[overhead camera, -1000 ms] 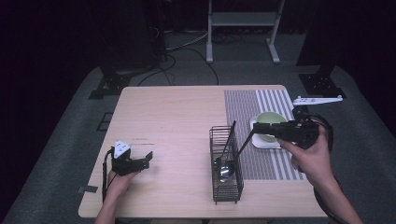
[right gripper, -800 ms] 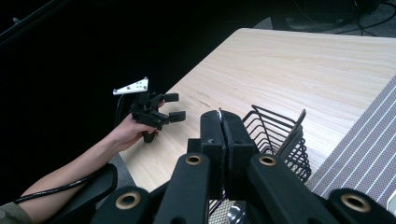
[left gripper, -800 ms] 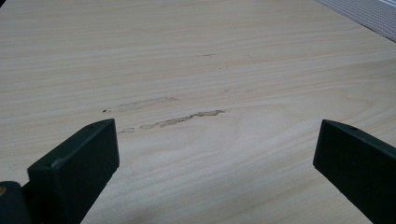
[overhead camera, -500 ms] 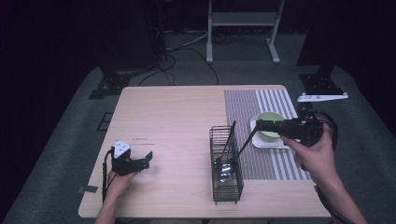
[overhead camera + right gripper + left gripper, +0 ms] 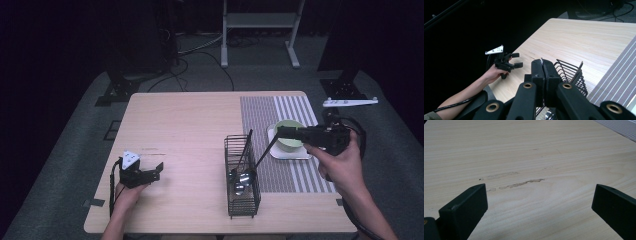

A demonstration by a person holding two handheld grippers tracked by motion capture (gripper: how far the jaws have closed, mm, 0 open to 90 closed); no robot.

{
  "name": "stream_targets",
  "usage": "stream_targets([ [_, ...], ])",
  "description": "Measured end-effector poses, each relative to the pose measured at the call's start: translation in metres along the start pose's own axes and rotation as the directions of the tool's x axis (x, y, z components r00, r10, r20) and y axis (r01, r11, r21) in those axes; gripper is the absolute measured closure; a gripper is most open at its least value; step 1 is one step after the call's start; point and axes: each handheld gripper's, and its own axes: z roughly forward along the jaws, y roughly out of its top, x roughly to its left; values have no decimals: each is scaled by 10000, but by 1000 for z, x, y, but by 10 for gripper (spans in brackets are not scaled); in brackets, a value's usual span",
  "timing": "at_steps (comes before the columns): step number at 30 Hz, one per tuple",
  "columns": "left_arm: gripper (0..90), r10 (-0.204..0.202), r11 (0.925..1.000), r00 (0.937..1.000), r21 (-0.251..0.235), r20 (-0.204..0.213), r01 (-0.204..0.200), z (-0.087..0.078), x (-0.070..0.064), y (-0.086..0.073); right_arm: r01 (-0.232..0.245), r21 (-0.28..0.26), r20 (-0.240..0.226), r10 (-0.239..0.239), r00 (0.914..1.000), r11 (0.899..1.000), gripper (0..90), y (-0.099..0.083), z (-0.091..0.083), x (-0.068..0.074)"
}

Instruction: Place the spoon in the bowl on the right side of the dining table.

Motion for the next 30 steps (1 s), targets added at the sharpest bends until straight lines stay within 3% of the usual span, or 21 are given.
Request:
stream_targets([
  [30,0,6,10000,10000,-4,-4,-6,0,0,0,-157,-131,229,160,9996,9998,885,3,-14,-5],
])
